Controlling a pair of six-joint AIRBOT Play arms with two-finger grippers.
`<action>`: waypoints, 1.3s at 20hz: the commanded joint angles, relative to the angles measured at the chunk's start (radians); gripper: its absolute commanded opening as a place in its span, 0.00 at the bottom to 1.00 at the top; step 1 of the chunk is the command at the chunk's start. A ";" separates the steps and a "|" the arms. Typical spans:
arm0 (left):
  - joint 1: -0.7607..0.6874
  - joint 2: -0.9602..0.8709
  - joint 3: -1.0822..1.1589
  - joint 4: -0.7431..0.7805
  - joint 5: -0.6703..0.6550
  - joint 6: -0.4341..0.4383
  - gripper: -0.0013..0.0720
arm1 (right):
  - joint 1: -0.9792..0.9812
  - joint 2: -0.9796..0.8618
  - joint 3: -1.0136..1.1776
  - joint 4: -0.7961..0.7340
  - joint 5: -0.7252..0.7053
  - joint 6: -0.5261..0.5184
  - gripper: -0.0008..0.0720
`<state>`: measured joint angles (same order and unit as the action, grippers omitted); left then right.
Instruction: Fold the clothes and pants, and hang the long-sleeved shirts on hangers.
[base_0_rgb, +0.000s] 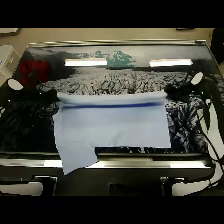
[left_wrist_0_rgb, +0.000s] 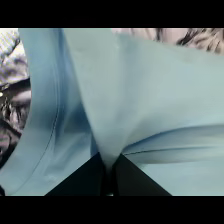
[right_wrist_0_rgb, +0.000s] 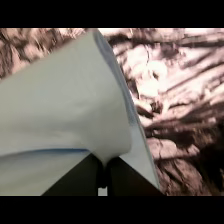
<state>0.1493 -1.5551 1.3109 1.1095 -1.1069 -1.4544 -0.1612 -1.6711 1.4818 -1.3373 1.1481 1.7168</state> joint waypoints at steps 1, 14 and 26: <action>-0.004 -0.004 -0.099 0.019 -0.123 0.007 0.05 | -0.003 -0.031 -0.045 0.008 0.172 -0.050 0.07; -0.003 -0.014 -0.128 0.024 -0.108 0.003 0.05 | -0.005 -0.048 -0.048 0.012 0.277 -0.056 0.07; 0.225 0.207 -0.210 0.129 -0.415 0.042 0.80 | -0.235 0.098 0.004 -0.065 0.510 -0.085 0.72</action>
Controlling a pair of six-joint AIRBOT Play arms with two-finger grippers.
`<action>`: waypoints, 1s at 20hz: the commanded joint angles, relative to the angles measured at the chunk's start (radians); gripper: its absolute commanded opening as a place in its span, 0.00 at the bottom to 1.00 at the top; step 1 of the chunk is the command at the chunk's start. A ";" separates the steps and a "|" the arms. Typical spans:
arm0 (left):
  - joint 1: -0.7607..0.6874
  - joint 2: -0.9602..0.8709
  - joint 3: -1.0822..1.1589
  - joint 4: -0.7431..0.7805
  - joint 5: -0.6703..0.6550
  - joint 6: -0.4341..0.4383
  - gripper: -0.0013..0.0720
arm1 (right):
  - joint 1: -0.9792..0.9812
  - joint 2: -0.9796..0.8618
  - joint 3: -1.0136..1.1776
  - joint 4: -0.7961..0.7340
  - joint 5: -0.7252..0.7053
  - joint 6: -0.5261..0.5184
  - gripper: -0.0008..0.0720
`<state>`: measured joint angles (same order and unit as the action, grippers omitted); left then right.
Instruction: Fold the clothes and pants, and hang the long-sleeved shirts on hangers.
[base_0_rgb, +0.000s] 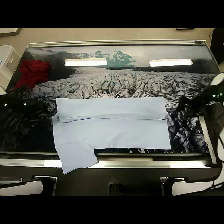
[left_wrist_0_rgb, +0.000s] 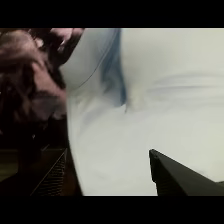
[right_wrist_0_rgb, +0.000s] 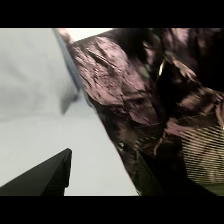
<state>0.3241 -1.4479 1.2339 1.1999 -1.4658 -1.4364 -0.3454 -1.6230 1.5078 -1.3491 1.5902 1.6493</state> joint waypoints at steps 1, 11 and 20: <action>0.048 0.148 -0.248 0.031 -0.026 0.023 0.80 | -0.047 0.065 -0.056 -0.061 0.059 -0.025 0.72; 0.040 0.349 -0.819 -0.158 0.204 0.140 0.71 | -0.047 0.077 -0.171 0.011 0.063 -0.065 0.71; 0.040 0.349 -0.861 -0.237 0.267 0.136 0.35 | -0.047 0.089 -0.201 0.009 0.067 -0.076 0.71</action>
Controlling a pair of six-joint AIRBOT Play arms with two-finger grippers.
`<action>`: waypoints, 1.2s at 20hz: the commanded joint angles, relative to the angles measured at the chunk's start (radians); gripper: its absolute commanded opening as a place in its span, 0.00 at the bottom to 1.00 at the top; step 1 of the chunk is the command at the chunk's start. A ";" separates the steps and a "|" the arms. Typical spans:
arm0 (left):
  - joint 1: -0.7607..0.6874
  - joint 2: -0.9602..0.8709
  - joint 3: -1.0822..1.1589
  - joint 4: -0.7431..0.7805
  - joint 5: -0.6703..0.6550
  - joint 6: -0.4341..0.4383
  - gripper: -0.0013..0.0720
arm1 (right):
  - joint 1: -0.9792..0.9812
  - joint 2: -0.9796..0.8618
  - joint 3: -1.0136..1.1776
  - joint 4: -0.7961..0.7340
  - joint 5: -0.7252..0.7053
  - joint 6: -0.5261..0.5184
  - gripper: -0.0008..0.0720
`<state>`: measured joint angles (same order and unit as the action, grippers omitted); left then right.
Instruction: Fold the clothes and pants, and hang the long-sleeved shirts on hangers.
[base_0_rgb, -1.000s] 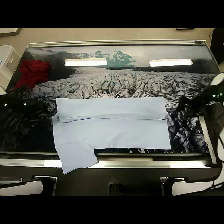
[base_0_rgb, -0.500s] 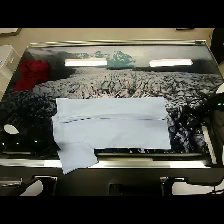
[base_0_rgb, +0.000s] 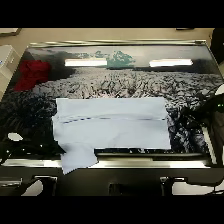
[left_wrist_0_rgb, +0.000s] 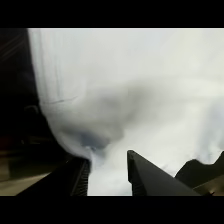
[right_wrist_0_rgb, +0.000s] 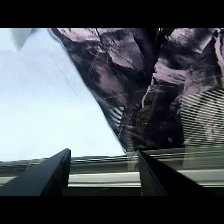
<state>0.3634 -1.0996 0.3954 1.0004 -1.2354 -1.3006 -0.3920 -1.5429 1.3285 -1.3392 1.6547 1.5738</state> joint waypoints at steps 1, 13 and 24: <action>0.001 0.001 -0.037 -0.037 0.032 0.001 0.34 | 0.000 0.022 -0.057 -0.010 -0.008 -0.005 0.71; 0.002 0.002 0.040 0.002 -0.049 0.045 0.05 | 0.000 0.103 -0.500 0.107 -0.262 -0.075 0.83; 0.003 0.004 0.165 0.005 -0.085 0.045 0.05 | 0.000 0.155 -0.459 0.162 -0.268 -0.142 0.06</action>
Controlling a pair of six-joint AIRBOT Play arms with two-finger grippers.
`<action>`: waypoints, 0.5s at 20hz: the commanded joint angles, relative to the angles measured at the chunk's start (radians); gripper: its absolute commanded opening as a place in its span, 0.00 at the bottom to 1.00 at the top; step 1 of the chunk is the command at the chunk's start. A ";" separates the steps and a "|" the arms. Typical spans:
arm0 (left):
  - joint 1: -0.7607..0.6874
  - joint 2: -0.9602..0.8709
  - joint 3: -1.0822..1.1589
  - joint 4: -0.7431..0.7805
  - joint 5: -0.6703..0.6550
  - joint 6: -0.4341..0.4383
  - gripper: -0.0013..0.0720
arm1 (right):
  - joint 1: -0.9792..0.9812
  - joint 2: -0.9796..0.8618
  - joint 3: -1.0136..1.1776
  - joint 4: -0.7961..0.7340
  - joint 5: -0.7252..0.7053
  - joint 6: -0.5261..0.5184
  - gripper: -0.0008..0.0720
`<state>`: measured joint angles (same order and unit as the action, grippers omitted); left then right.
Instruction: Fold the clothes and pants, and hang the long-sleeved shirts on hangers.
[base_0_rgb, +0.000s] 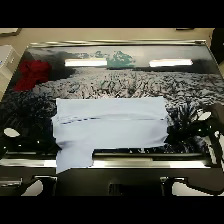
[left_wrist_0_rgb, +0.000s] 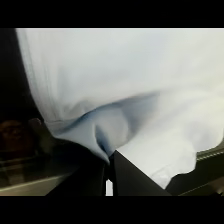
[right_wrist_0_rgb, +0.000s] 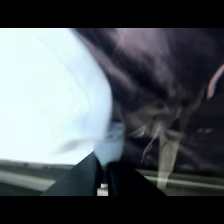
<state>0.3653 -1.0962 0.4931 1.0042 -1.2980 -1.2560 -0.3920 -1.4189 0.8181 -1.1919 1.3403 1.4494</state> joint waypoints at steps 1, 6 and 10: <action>0.001 0.001 0.117 0.001 -0.032 0.000 0.05 | 0.000 0.043 0.097 0.021 0.063 -0.014 0.06; -0.012 -0.095 0.393 -0.011 0.028 -0.053 0.05 | 0.049 0.003 0.354 0.030 0.010 0.058 0.06; -0.103 -0.301 0.663 -0.021 0.062 -0.072 0.05 | 0.137 -0.146 0.519 0.003 -0.106 0.112 0.06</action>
<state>0.3107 -1.2770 0.9791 0.9886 -1.2732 -1.3014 -0.3031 -1.4792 1.2190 -1.1683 1.3148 1.5112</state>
